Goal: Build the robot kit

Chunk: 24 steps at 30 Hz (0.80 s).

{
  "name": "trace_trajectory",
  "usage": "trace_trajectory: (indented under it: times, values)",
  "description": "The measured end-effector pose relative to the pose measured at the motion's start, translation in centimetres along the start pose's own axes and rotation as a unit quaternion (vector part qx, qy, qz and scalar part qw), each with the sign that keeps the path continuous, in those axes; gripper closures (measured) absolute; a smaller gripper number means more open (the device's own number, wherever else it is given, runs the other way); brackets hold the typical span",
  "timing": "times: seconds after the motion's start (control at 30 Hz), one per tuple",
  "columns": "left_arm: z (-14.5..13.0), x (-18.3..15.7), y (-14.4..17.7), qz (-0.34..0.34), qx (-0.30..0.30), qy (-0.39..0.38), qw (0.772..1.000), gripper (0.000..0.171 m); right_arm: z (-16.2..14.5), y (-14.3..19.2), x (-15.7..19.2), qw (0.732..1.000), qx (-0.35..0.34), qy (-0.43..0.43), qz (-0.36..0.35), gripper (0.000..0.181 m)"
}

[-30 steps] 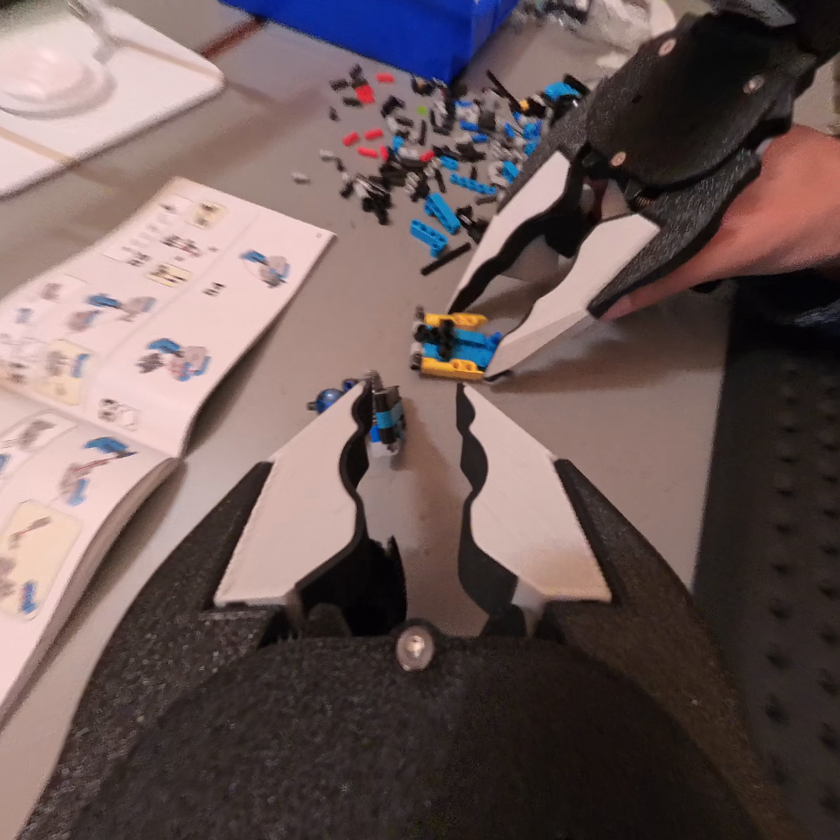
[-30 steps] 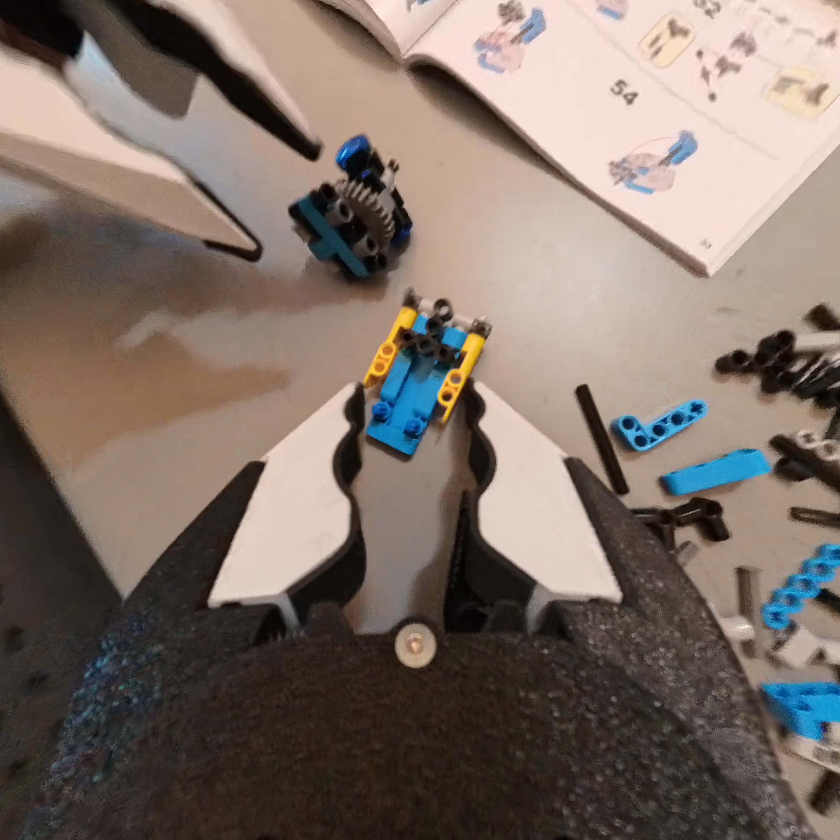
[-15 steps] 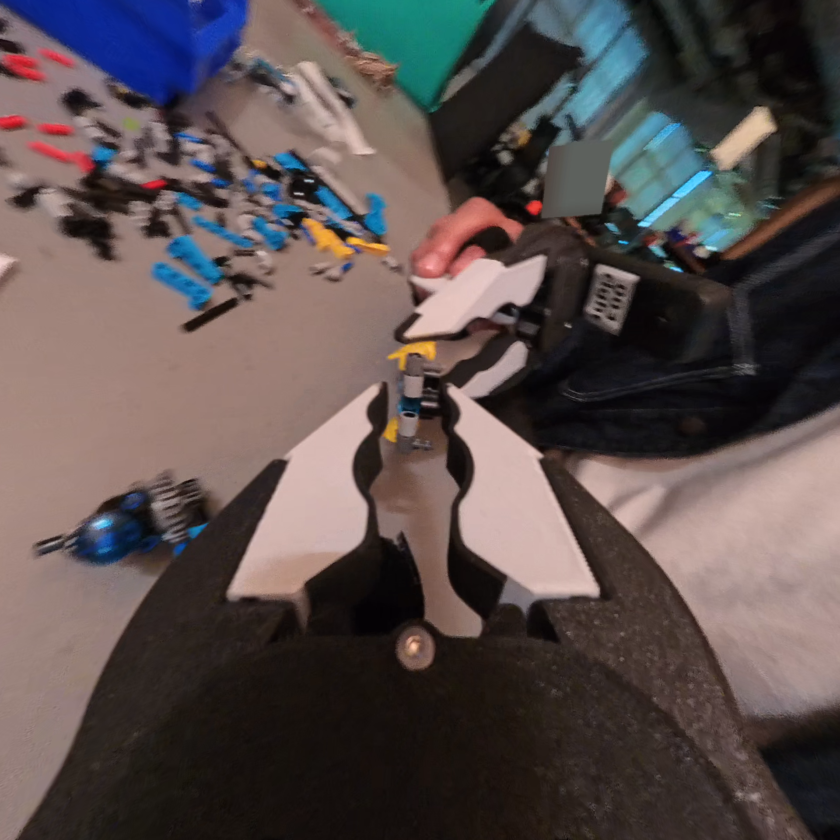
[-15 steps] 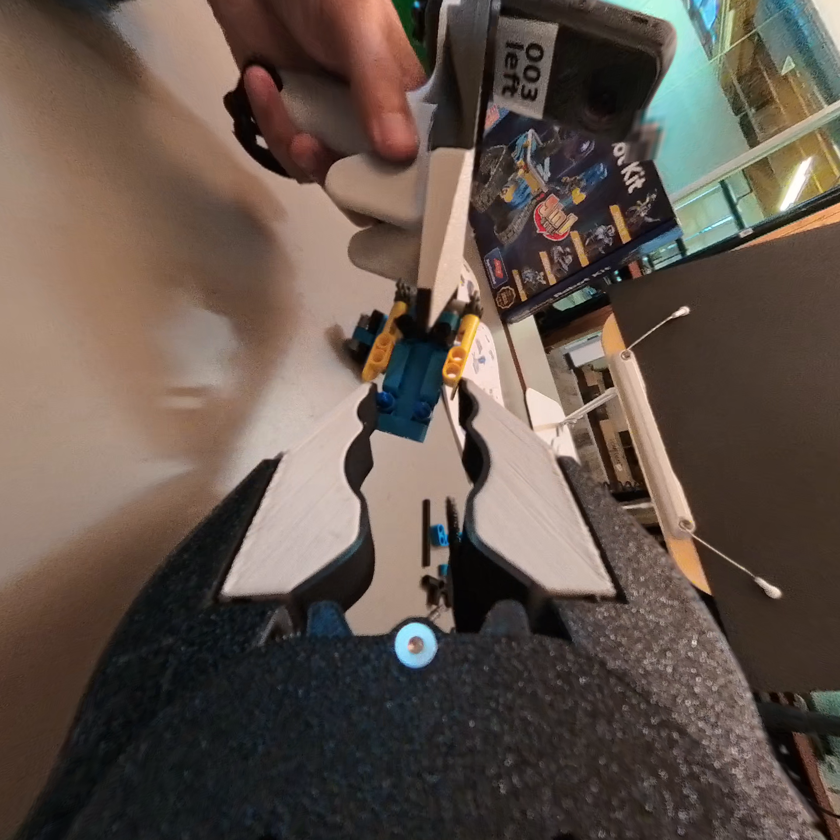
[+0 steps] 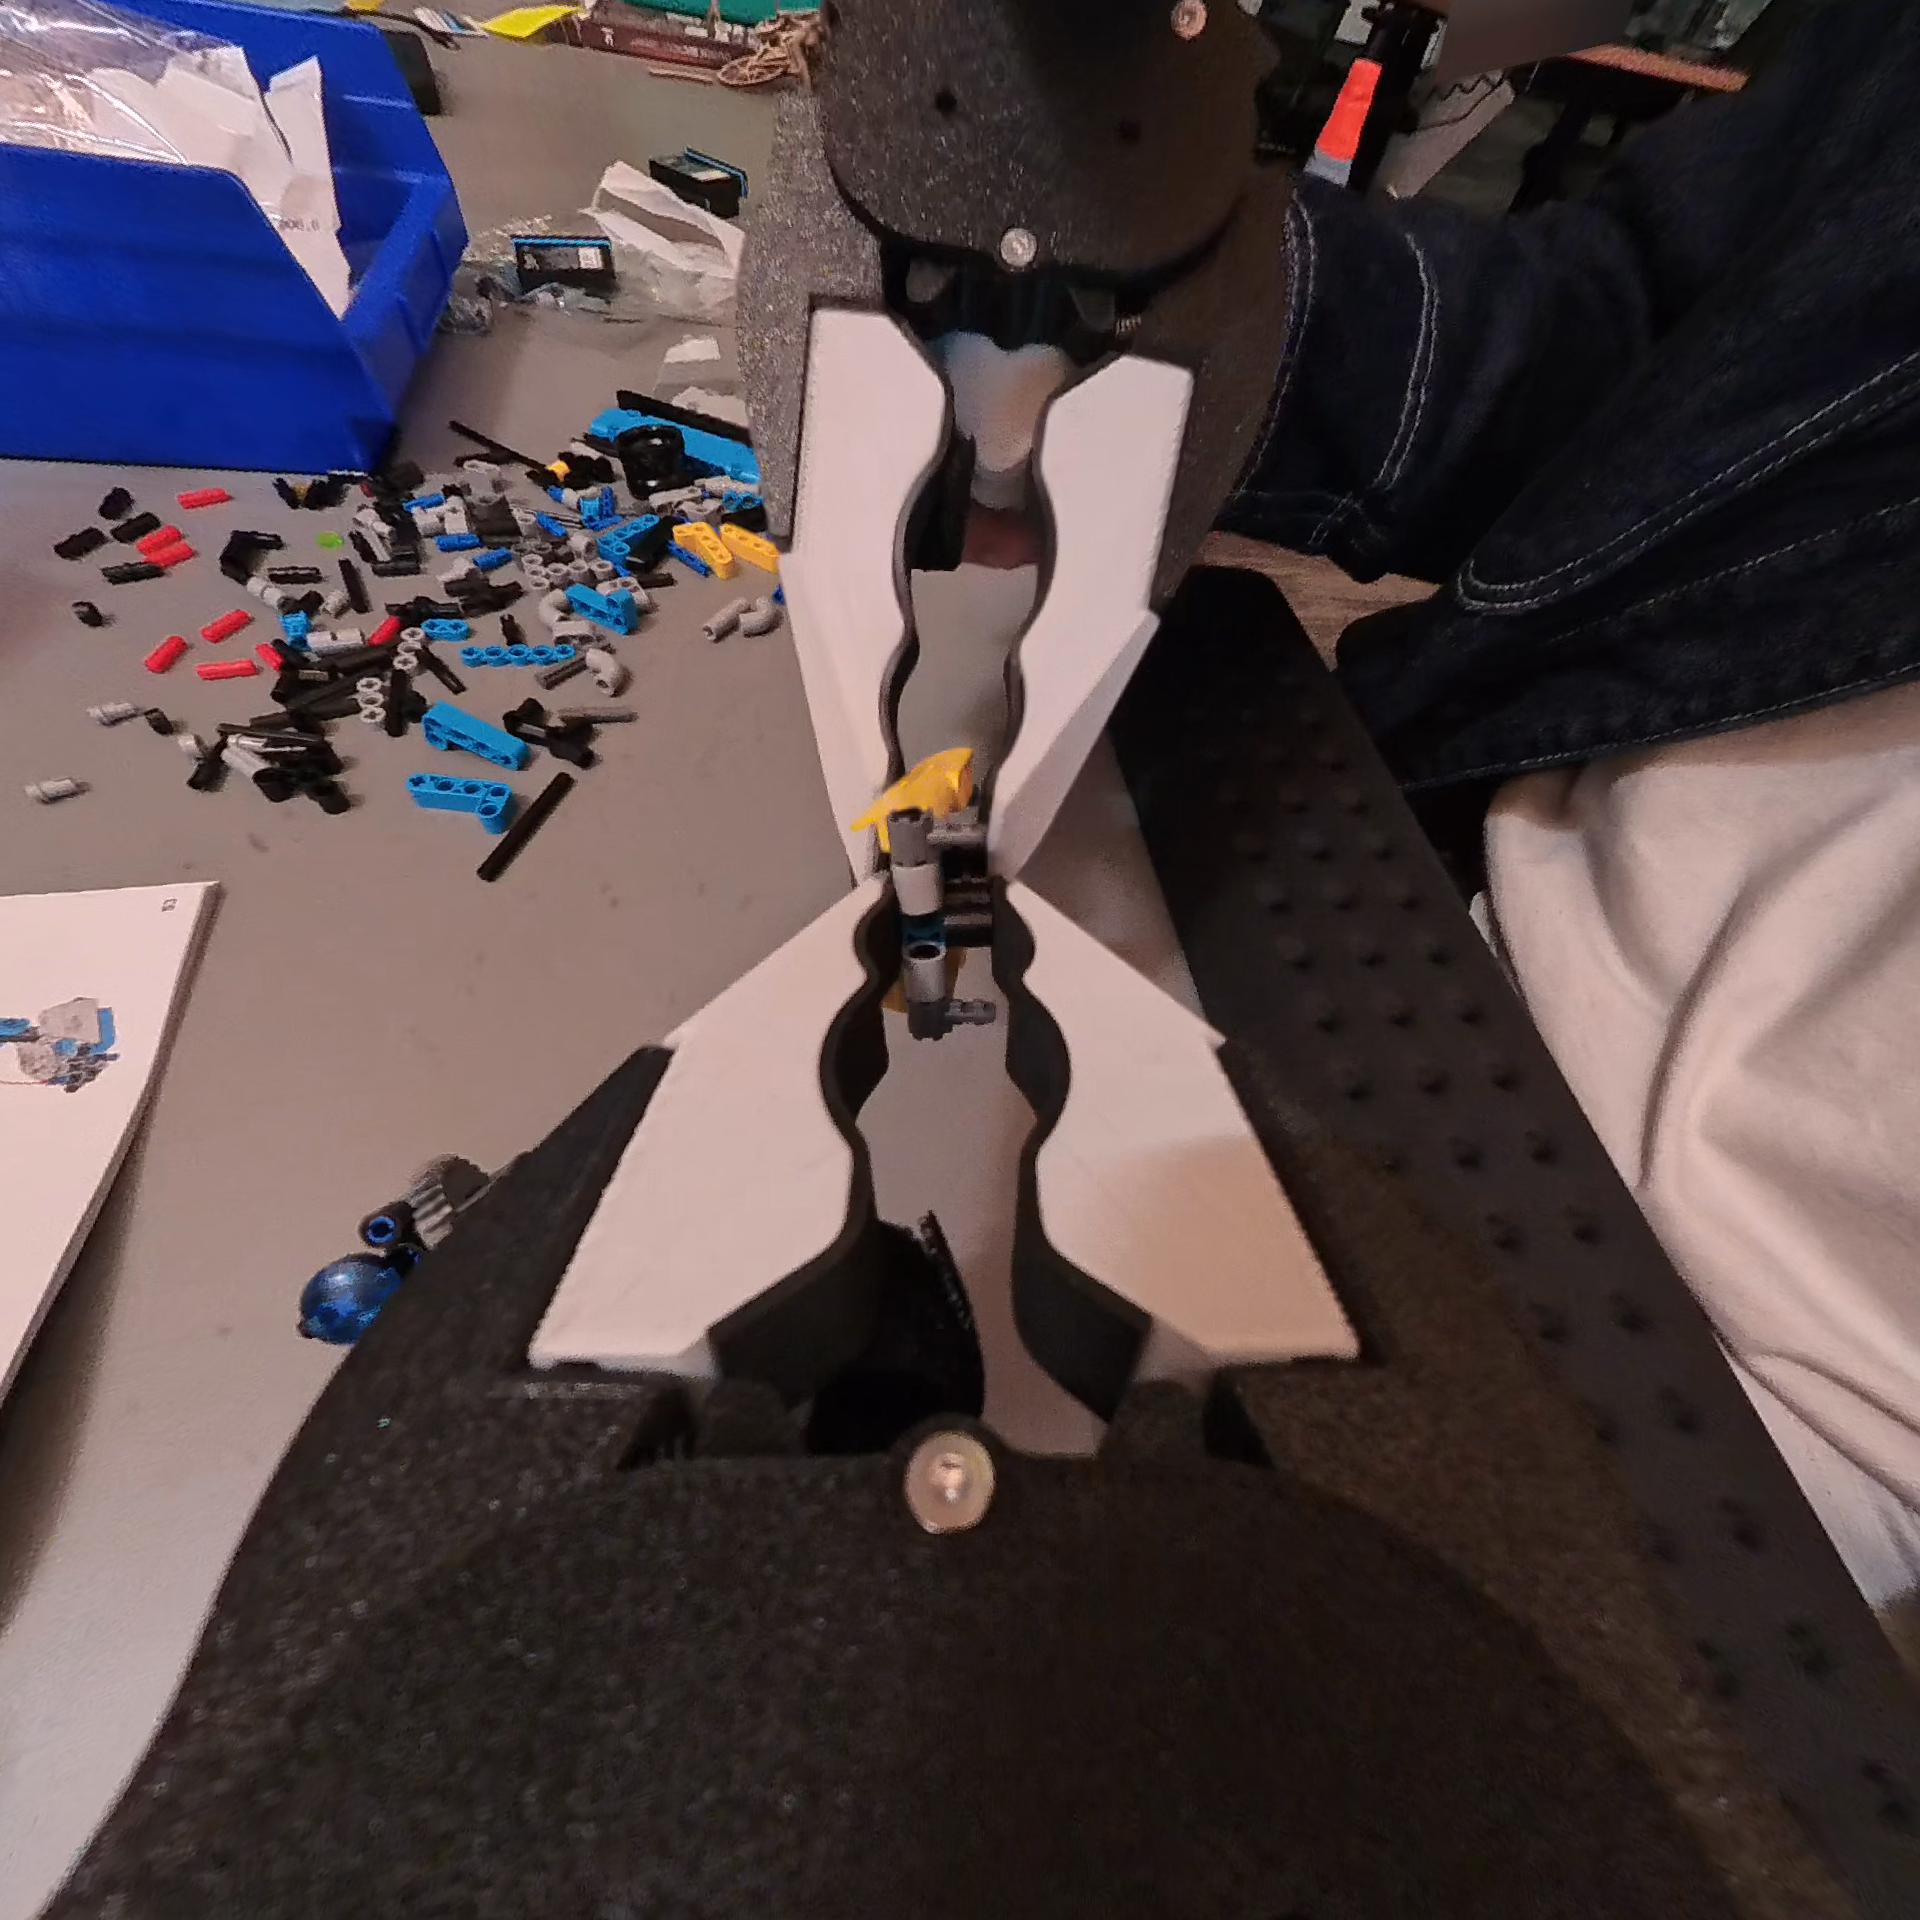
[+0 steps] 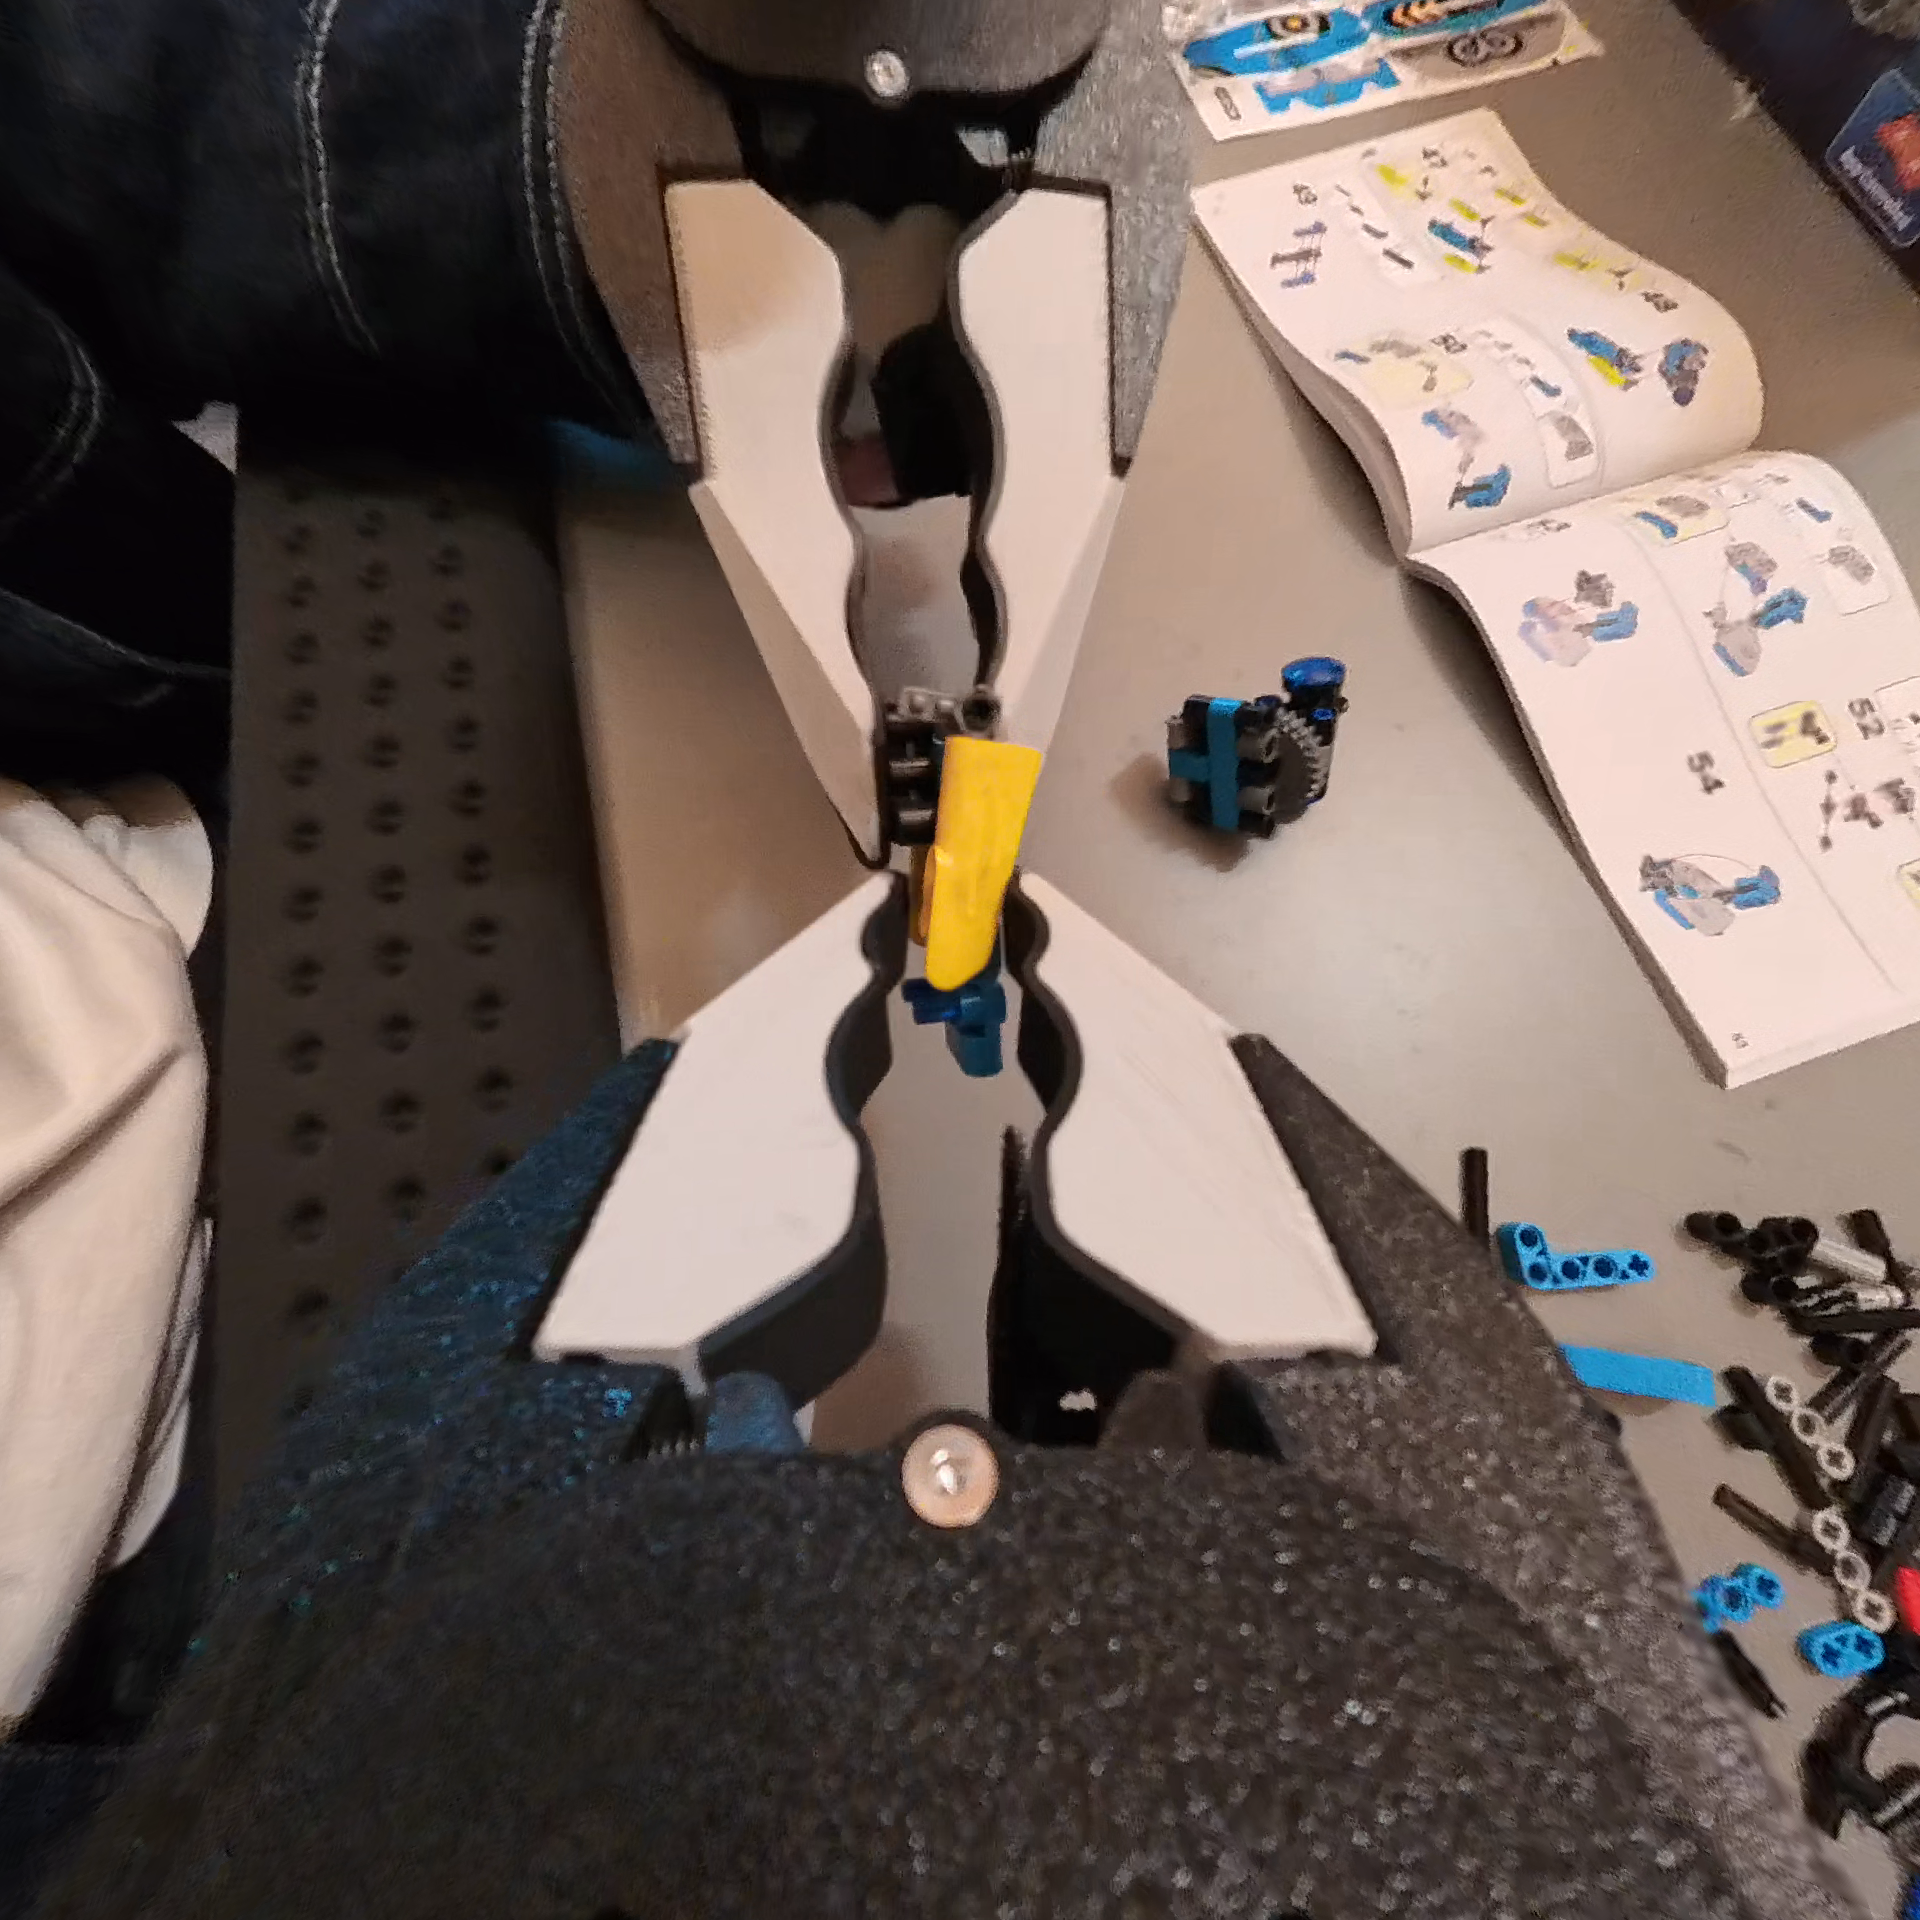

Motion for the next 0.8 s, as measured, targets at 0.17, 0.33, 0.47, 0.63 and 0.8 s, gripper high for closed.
trace_trajectory:
  times: [0.17,0.33,0.47,0.63,0.8]
  values:
    - [-0.3,0.4,-0.4,0.029,0.004,-0.019,0.999,0.156,-0.8,-0.7,-0.1,1.000,0.017,-0.009,-0.003,0.161]
    - [-0.2,0.0,-0.3,0.011,-0.007,-0.013,1.000,0.156,-0.9,-1.3,0.1,1.000,0.011,-0.006,0.023,0.170]
    - [-0.6,0.2,-0.5,0.037,0.013,-0.032,0.999,0.153,-1.4,-1.5,-0.3,0.999,0.036,0.030,0.007,0.171]
    - [-1.0,0.7,-0.6,0.058,0.027,-0.041,0.997,0.155,-1.7,-1.7,-0.6,0.999,0.040,0.008,0.016,0.169]
    - [-1.9,0.9,-1.2,0.089,0.058,-0.080,0.991,0.156,-1.2,-1.0,-0.4,0.999,0.029,0.012,0.031,0.161]
Point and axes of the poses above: each gripper's, where its closed fingertips meet, y back along the fingers, z out of its top, x = y × z across the jaws, the point moved 5 cm from there along y, back along the fingers, and after that the axes turned 14 degrees about y, right-handed, at the moved point
